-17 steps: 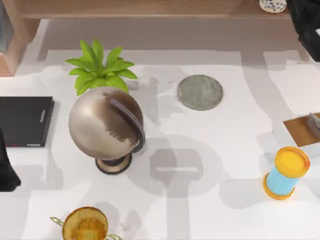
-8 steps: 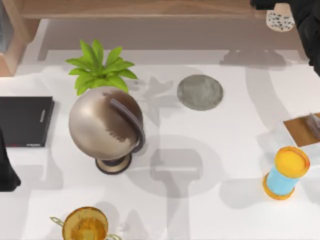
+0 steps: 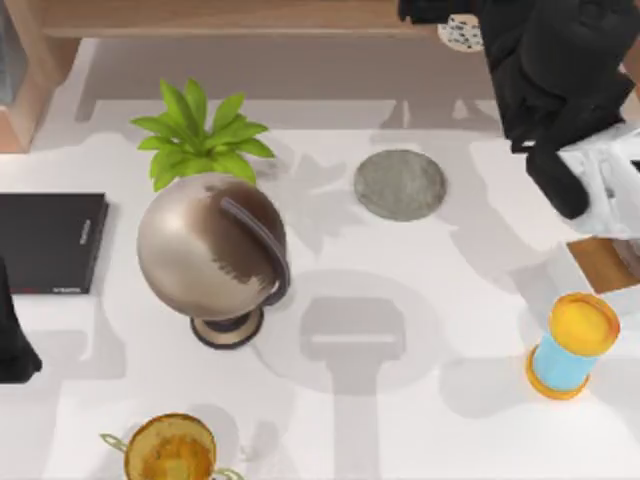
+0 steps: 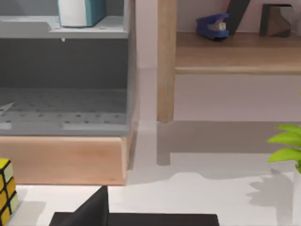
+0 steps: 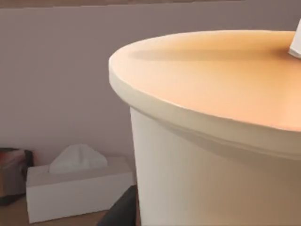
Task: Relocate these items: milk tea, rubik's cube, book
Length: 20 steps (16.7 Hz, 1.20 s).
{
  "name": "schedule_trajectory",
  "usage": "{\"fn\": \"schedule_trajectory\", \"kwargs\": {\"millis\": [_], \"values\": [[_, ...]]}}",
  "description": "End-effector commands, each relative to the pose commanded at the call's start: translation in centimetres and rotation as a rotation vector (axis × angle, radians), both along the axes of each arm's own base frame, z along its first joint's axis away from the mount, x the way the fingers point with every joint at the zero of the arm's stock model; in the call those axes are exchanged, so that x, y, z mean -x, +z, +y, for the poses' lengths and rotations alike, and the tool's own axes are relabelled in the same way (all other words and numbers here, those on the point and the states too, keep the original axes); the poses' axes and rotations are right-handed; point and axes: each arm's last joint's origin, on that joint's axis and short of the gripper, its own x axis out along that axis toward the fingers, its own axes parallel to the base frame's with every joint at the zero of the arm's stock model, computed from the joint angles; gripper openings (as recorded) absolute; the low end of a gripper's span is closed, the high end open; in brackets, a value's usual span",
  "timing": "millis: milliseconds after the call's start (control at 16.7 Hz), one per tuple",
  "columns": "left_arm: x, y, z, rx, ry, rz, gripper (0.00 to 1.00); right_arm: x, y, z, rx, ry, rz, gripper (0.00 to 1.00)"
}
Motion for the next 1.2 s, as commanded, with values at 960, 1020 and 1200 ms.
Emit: {"fn": "schedule_trajectory", "kwargs": {"millis": [960,1020,1200], "values": [[0.0,0.0,0.0,0.000,0.000,0.000,1.00,0.9,-11.7,5.8,0.033,-0.081,0.143,0.00],[0.0,0.0,0.0,0.000,0.000,0.000,1.00,0.9,-12.2,5.8,0.034,-0.082,0.143,0.00],[0.0,0.0,0.0,0.000,0.000,0.000,1.00,0.9,-13.4,5.8,0.034,-0.082,0.143,0.00]]}}
